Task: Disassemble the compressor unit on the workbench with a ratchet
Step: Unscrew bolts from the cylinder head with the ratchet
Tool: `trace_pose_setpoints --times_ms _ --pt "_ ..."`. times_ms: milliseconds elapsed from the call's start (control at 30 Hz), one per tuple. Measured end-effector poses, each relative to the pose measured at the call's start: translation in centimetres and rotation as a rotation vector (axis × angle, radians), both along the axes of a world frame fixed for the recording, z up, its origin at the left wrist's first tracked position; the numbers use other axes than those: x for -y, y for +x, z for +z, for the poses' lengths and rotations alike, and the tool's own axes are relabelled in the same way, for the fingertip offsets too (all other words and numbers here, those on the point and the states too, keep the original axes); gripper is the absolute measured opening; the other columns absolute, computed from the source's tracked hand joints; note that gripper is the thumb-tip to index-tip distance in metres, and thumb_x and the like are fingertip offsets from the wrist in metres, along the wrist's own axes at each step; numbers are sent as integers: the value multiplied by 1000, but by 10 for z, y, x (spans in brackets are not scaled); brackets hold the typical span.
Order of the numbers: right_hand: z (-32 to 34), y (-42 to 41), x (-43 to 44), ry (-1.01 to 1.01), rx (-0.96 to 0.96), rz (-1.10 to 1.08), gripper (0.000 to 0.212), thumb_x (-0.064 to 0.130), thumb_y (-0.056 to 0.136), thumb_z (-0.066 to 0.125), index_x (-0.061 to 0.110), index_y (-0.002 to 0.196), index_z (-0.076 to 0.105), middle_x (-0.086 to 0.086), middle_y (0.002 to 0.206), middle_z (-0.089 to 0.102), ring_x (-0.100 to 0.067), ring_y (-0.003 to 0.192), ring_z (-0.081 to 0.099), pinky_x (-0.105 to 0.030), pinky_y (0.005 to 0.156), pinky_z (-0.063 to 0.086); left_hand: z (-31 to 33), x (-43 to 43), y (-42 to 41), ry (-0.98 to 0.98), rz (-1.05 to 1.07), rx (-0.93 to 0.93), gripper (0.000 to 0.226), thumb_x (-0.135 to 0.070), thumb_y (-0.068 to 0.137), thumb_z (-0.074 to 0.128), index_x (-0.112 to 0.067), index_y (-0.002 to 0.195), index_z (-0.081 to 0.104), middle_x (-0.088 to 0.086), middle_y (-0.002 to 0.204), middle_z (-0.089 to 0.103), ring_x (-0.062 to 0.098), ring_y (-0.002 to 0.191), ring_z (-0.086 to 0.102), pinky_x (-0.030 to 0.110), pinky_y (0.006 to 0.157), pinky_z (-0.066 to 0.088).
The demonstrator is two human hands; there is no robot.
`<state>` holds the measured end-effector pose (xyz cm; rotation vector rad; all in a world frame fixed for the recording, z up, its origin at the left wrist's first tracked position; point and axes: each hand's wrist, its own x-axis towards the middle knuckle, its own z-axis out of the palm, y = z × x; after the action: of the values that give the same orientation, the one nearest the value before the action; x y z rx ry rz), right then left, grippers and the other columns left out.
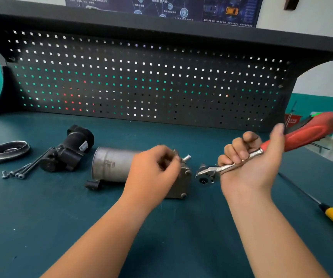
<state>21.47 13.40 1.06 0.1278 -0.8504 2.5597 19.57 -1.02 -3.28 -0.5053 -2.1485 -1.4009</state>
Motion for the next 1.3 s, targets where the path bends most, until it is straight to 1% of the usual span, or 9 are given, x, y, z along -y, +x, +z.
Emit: trace_pose_setpoints --times_ms 100,167,267,400,533,600,767,900,1300 --pt "1 2 6 74 -5 -46 52 62 88 40 20 57 40 8 44 23 -8 39 20 -18 37 19 -4 -12 6 -74 -202 401 37 -36 91 55 -10 65 60 -3 48 63 6 35 49 15 38 32" --pt "1 3 9 134 18 -44 54 63 88 39 21 55 34 8 44 21 -8 38 19 -18 35 20 -5 -16 9 64 -385 647 43 -45 91 50 -8 74 61 3 59 69 9 40 56 15 36 28" --pt "0 4 12 168 49 7 57 65 88 36 21 52 29 8 43 18 -9 37 16 -19 34 18 -5 -13 9 211 -464 806 37 -47 89 52 -12 78 58 12 74 73 14 55 68 14 34 25" --pt "-4 3 13 189 56 52 56 59 90 35 20 51 27 7 41 17 -8 35 14 -17 34 14 -4 -12 7 302 -508 894 25 -36 91 55 -16 78 62 9 78 74 16 66 71 13 35 28" --pt "-4 2 11 238 87 58 51 53 90 39 21 52 25 8 41 17 -9 35 13 -17 36 13 -6 -14 7 490 -534 908 11 -17 90 57 -13 81 62 1 69 67 13 59 68 20 45 48" --pt "-4 1 11 294 114 49 46 45 89 45 22 55 23 8 43 16 -9 37 11 -18 38 11 -8 -14 6 513 -552 918 11 -12 90 56 -11 81 62 3 67 67 12 56 66 23 49 52" --pt "-5 1 14 360 131 60 44 38 89 48 22 57 21 7 46 14 -9 38 11 -18 38 12 -11 -16 4 483 -525 908 15 -17 88 61 -12 74 60 6 68 60 10 48 59 20 45 49" --pt "-6 1 15 364 133 48 44 40 90 48 23 60 19 6 48 13 -10 41 10 -21 40 10 -13 -18 2 484 -503 878 13 -19 87 62 -10 78 60 6 69 59 8 46 57 19 43 48" --pt "-15 -1 22 206 91 -66 46 39 93 44 20 57 23 7 46 15 -11 38 15 -20 37 17 -16 -19 -2 454 -444 777 18 -22 88 62 -11 74 62 4 63 59 8 47 53 18 43 45"
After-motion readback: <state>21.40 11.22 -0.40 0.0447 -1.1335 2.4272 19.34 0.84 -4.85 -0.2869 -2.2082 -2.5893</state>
